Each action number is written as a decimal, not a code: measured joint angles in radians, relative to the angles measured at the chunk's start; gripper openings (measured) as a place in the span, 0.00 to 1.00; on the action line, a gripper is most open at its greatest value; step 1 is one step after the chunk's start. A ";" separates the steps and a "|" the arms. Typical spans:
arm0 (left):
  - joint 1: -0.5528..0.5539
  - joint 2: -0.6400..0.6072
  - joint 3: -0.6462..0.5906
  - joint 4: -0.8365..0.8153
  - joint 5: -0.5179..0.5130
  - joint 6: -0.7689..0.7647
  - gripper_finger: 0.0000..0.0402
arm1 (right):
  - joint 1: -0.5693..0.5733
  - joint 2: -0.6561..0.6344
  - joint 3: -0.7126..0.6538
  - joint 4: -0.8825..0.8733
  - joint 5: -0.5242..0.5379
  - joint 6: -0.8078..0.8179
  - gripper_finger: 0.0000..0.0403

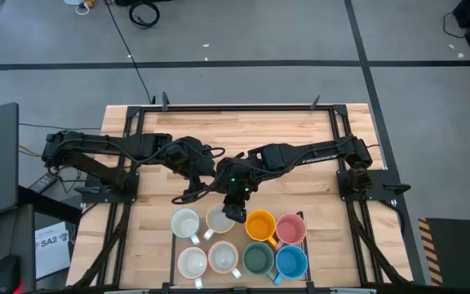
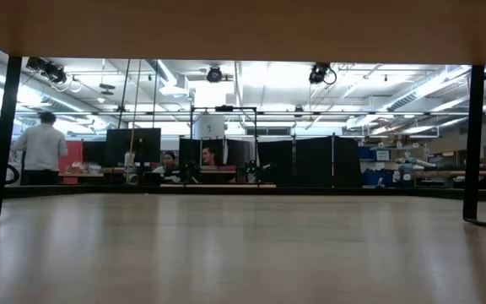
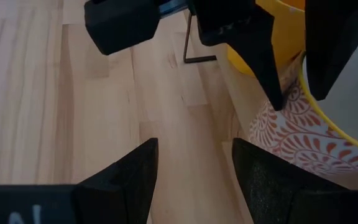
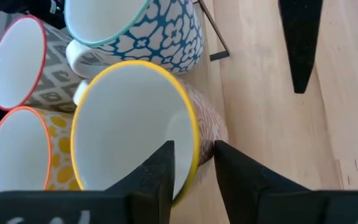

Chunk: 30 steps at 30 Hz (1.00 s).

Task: Place coffee mugs
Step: Put the orange mug on the shelf

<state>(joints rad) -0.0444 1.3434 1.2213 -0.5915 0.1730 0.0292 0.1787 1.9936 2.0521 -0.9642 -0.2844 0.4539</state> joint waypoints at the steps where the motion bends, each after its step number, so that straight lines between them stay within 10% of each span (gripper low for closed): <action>1: 0.000 0.000 0.000 0.000 0.000 0.000 0.53 | 0.000 0.000 0.000 0.000 0.000 0.000 0.30; 30: 0.000 0.000 0.000 0.000 0.008 -0.001 0.53 | -0.010 -0.011 0.004 0.001 -0.124 -0.004 0.30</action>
<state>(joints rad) -0.0444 1.3434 1.2213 -0.5919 0.1810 0.0286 0.1687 1.9827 2.0560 -0.9634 -0.4088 0.4503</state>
